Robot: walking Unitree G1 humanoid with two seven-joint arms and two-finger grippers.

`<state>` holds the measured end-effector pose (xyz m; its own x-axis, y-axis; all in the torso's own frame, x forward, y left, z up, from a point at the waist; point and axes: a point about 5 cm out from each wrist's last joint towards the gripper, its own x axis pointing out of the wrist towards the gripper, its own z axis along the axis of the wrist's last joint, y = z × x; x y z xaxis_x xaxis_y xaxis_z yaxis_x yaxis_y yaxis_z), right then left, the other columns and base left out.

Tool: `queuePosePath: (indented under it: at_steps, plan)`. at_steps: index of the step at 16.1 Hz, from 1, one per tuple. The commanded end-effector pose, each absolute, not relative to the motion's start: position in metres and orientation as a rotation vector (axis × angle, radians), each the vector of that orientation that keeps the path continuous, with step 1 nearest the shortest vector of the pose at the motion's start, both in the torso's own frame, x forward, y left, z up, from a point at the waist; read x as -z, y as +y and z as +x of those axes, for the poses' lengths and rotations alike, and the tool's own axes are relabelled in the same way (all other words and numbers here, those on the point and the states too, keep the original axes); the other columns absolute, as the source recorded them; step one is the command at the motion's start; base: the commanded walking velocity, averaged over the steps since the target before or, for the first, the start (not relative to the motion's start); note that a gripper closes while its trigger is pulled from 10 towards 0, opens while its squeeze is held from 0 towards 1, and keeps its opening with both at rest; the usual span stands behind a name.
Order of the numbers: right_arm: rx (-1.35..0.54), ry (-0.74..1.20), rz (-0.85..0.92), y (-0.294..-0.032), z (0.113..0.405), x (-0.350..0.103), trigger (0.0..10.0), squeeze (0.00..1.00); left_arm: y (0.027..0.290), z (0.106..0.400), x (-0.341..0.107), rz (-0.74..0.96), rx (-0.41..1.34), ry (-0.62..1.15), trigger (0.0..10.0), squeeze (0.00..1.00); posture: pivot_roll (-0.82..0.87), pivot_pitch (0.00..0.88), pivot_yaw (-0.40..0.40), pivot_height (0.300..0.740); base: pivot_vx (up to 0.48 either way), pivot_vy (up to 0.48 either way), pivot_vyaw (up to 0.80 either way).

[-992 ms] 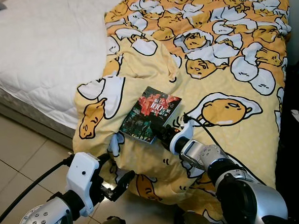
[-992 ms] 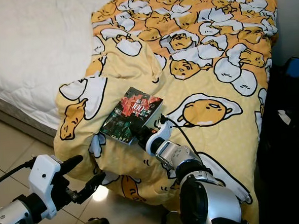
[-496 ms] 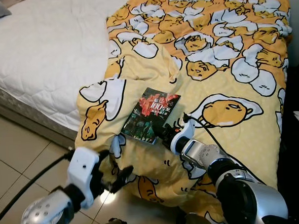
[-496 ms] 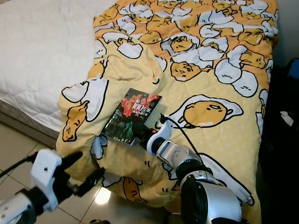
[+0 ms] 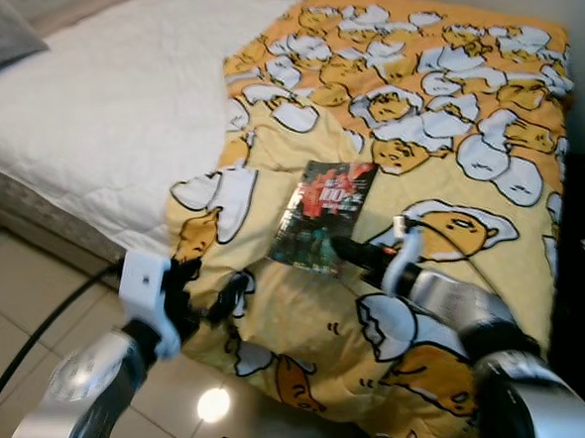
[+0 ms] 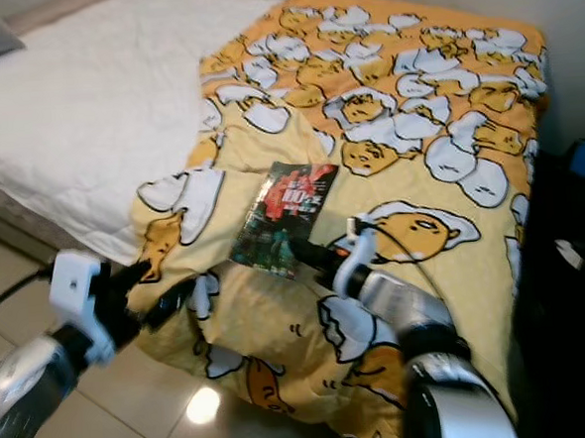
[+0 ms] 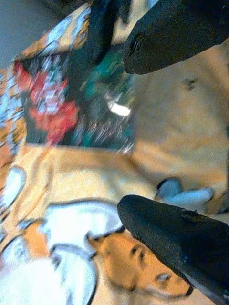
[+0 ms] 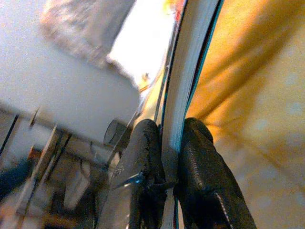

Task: Clean up the room

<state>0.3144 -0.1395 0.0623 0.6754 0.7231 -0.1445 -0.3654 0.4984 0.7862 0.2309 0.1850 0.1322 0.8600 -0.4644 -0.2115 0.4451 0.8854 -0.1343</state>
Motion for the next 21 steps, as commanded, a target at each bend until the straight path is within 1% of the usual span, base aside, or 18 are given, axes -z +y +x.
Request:
queuePosePath:
  at_steps: [1, 2, 3, 4, 5, 6, 7, 8, 9, 10, 11, 13, 17, 21]
  plan:
    - [-0.82, 0.409, 0.774, -0.144, 0.314, -0.085, 0.0, 0.0, 0.191, 0.242, -0.14, -0.111, 0.464, 0.175, 10.0, 0.0, -0.02, 0.0, 0.024, 0.74, 0.0, 0.0, 0.0]
    - [-0.853, 0.397, 0.761, -0.146, 0.311, -0.089, 0.0, 0.0, 0.193, 0.247, -0.143, -0.125, 0.462, 0.151, 10.0, 0.0, -0.02, 0.0, 0.026, 0.74, 0.0, 0.0, 0.0]
    - [-0.943, 0.364, 0.732, -0.15, 0.303, -0.1, 0.0, 0.0, 0.197, 0.256, -0.148, -0.182, 0.467, 0.124, 10.0, 0.0, -0.02, 0.0, 0.032, 0.74, 0.0, 0.0, 0.0]
    - [-1.066, 0.324, 0.735, -0.152, 0.292, -0.115, 0.0, 0.0, 0.197, 0.263, -0.148, -0.297, 0.537, 0.151, 10.0, 0.0, -0.03, 0.0, 0.037, 0.74, 0.0, 0.0, 0.0]
    - [-1.155, 0.306, 0.744, -0.152, 0.283, -0.126, 0.0, 0.0, 0.197, 0.267, -0.143, -0.378, 0.596, 0.193, 10.0, 0.0, -0.03, 0.0, 0.04, 0.74, 0.0, 0.0, 0.0]
    - [-1.194, 0.3, 0.744, -0.151, 0.28, -0.131, 0.0, 0.0, 0.197, 0.269, -0.14, -0.413, 0.62, 0.218, 10.0, 0.0, -0.04, 0.0, 0.043, 0.74, 0.0, 0.0, 0.0]
    - [-1.247, 0.297, 0.744, -0.149, 0.273, -0.136, 0.0, 0.0, 0.196, 0.271, -0.134, -0.48, 0.657, 0.253, 7.6, 0.0, -0.04, 0.0, 0.046, 0.74, 0.0, 0.0, 0.0]
    - [-1.295, 0.3, 0.737, -0.146, 0.267, -0.14, 0.0, 0.0, 0.189, 0.271, -0.129, -0.577, 0.728, 0.292, 0.0, 0.0, -0.05, 0.0, 0.051, 0.74, 0.0, 0.0, 0.0]
    - [-1.308, 0.304, 0.735, -0.145, 0.265, -0.141, 0.0, 0.0, 0.188, 0.271, -0.128, -0.604, 0.748, 0.302, 0.0, 0.0, -0.05, 0.0, 0.057, 0.74, 0.0, 0.0, 0.0]
    - [-1.347, 0.302, 0.737, -0.141, 0.259, -0.144, 0.0, 0.0, 0.174, 0.266, -0.126, -0.654, 0.852, 0.337, 0.0, 0.0, -0.05, 0.0, 0.061, 0.74, 0.0, 0.0, 0.0]
    - [-1.365, 0.305, 0.735, -0.139, 0.256, -0.146, 0.0, 0.0, 0.165, 0.264, -0.126, -0.685, 0.914, 0.342, 0.0, 0.0, -0.06, 0.0, 0.067, 0.74, 0.0, 0.0, 0.0]
    - [-1.36, 0.314, 0.732, -0.137, 0.254, -0.145, 0.0, 0.0, 0.16, 0.263, -0.137, -0.755, 0.994, 0.27, 0.0, 0.0, -0.06, 0.0, 0.068, 0.74, 0.0, 0.0, 0.0]
    - [-1.349, 0.324, 0.729, -0.135, 0.255, -0.143, 0.0, 0.0, 0.161, 0.263, -0.136, -0.767, 1.024, 0.283, 0.0, 0.0, -0.06, 0.0, 0.069, 0.74, 0.0, 0.0, 0.0]
    - [-1.354, 0.316, 0.729, -0.135, 0.257, -0.145, 0.0, 0.0, 0.161, 0.258, -0.14, -0.817, 1.069, 0.263, 0.0, 0.0, -0.05, 0.0, 0.058, 0.74, 0.0, 0.0, 0.0]
